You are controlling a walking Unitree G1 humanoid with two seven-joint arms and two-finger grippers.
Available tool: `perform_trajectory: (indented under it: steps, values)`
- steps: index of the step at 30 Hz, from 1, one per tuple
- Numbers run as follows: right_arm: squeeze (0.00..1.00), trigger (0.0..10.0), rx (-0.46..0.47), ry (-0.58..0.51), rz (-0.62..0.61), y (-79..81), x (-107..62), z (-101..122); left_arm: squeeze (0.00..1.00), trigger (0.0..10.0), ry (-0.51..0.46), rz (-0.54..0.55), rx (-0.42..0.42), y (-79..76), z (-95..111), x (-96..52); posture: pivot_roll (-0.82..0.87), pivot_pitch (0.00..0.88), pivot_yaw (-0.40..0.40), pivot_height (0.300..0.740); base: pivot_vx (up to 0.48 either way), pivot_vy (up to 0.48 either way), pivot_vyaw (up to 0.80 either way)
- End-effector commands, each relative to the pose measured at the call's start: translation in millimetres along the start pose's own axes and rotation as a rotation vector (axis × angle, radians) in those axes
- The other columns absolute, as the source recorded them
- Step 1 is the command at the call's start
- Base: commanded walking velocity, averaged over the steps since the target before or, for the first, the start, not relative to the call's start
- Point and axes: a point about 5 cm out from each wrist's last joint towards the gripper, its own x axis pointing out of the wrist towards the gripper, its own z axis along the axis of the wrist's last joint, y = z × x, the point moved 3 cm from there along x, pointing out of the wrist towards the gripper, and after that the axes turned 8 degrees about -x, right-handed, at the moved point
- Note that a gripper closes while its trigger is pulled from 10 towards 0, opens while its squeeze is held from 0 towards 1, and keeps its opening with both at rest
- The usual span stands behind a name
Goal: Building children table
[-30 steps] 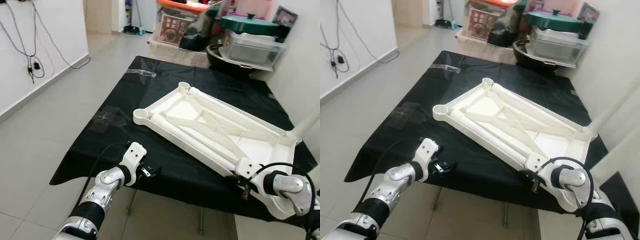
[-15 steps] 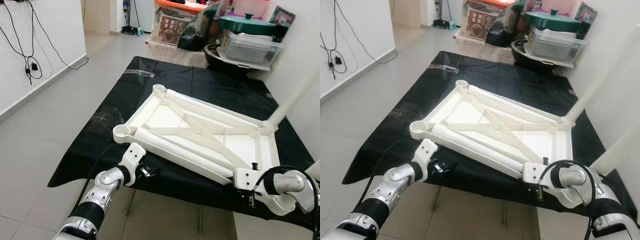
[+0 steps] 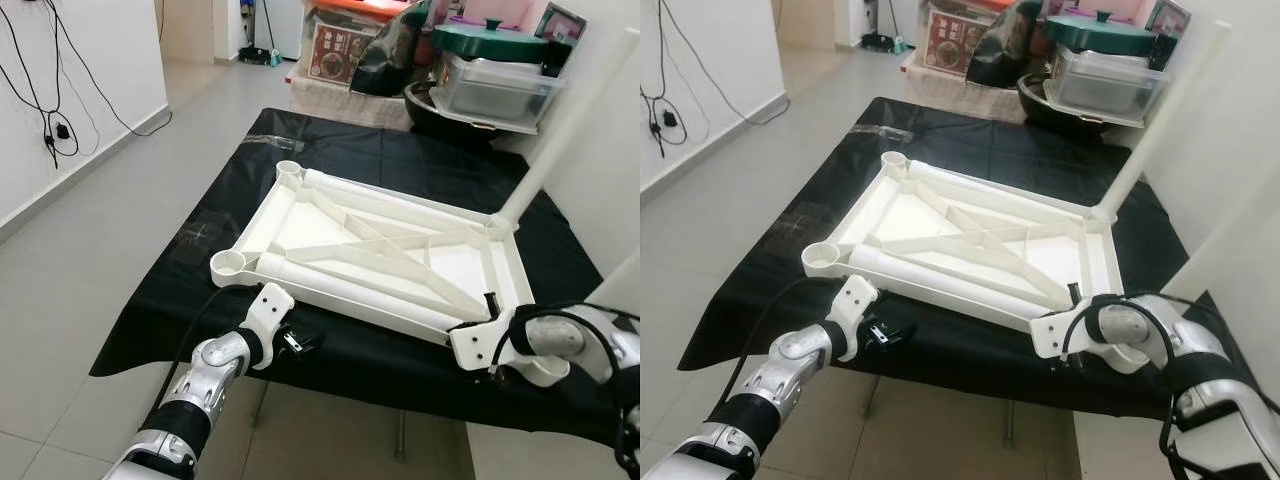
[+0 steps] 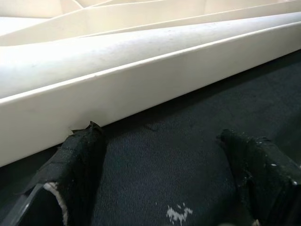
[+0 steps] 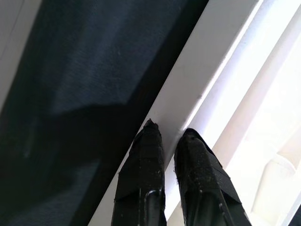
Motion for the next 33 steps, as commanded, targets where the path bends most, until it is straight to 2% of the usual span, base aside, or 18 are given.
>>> perform_trajectory:
  steps: [1,4,7,9,10,11,12,13,14,15,20,25,27,28,29,31,32,33]
  values:
    - [0.01,0.0,-0.048,0.001,-0.113,-25.2,-7.5,0.6,0.00,10.0,-0.003,-0.021,0.002,-6.3,1.4,3.7,0.14,0.000,-0.149,0.740,0.000,0.000,0.00]
    - [0.00,0.0,-0.045,0.007,-0.115,-25.4,-7.2,-0.8,0.00,10.0,-0.031,-0.014,0.008,-5.0,8.6,4.2,0.14,0.000,-0.151,0.740,0.000,0.000,0.00]
    - [0.00,0.0,-0.020,0.010,-0.121,-22.9,-5.7,-3.3,0.00,10.0,-0.091,0.003,0.025,-2.4,23.9,5.0,0.15,0.000,-0.158,0.740,0.000,0.000,0.00]
    - [0.01,0.0,0.039,0.017,-0.174,-25.9,-4.2,-5.5,0.00,10.0,-0.174,0.015,0.044,-1.2,47.1,6.0,0.15,0.000,-0.161,0.740,0.000,0.000,0.00]
    - [0.01,0.0,0.039,0.017,-0.174,-25.9,-4.2,-5.5,0.00,10.0,-0.174,0.015,0.044,-1.2,47.1,6.0,0.15,0.000,-0.161,0.740,0.000,0.000,0.00]
    - [0.02,6.0,0.061,0.022,-0.200,-28.4,-4.0,-6.5,0.00,10.0,-0.199,0.018,0.049,-1.1,54.2,6.2,0.15,0.000,-0.161,0.740,0.000,0.000,0.00]
    - [0.03,10.0,0.123,0.031,-0.244,-33.7,-4.7,-9.1,0.00,10.0,-0.217,0.021,0.053,-0.7,59.7,6.5,0.15,0.000,-0.162,0.740,0.000,0.000,0.00]
    - [0.03,10.0,0.123,0.031,-0.244,-33.7,-4.7,-9.1,0.00,10.0,-0.217,0.021,0.053,-0.7,59.7,6.5,0.15,0.000,-0.162,0.740,0.000,0.000,0.00]
    - [0.60,10.0,0.202,-0.001,-0.286,-39.3,-7.4,-8.8,0.00,10.0,-0.227,0.024,0.058,-0.2,63.1,6.6,0.15,0.000,-0.158,0.740,0.000,0.000,0.00]
    - [1.00,10.0,0.273,-0.034,-0.326,-44.6,-11.8,-9.3,0.00,10.0,-0.245,0.023,0.060,-0.4,67.7,6.6,0.15,0.000,-0.155,0.740,0.000,0.000,0.00]
    - [1.00,10.0,0.342,-0.080,-0.405,-54.1,-22.3,-10.2,0.00,10.0,-0.283,0.029,0.075,-0.4,77.8,6.0,0.15,0.000,-0.150,0.740,0.000,0.000,0.00]
    - [1.00,10.0,0.365,-0.098,-0.452,-59.2,-29.1,-11.1,0.00,10.0,-0.304,0.042,0.081,1.3,83.8,4.9,0.15,0.000,-0.145,0.740,0.000,0.000,0.00]
    - [1.00,10.0,0.477,-0.184,-0.596,-73.7,-40.1,-6.5,0.00,10.0,-0.333,0.116,0.089,12.7,91.9,0.8,0.15,0.000,-0.142,0.740,0.000,0.000,0.00]
    - [1.00,10.0,0.477,-0.184,-0.596,-73.7,-40.1,-6.5,0.00,10.0,-0.333,0.116,0.089,12.7,91.9,0.8,0.15,0.000,-0.142,0.740,0.000,0.000,0.00]
    - [1.00,10.0,0.576,-0.239,-0.696,-81.1,-40.5,-1.3,0.00,10.0,-0.342,0.184,0.086,23.3,94.4,-2.8,0.15,0.000,-0.141,0.740,0.000,0.000,0.00]
    - [1.00,10.0,0.576,-0.239,-0.696,-81.1,-40.5,-1.3,0.00,10.0,-0.342,0.184,0.086,23.3,94.4,-2.8,0.15,0.000,-0.141,0.740,0.000,0.000,0.00]
    - [1.00,10.0,0.719,-0.293,-0.799,-86.0,-35.4,5.8,0.00,10.0,-0.349,0.276,0.088,36.7,96.6,-7.7,0.16,0.000,-0.141,0.740,0.000,0.000,0.00]
    - [1.00,10.0,0.719,-0.293,-0.799,-86.0,-35.4,5.8,0.00,10.0,-0.349,0.276,0.088,36.7,96.6,-7.7,0.16,0.000,-0.141,0.740,0.000,0.000,0.00]
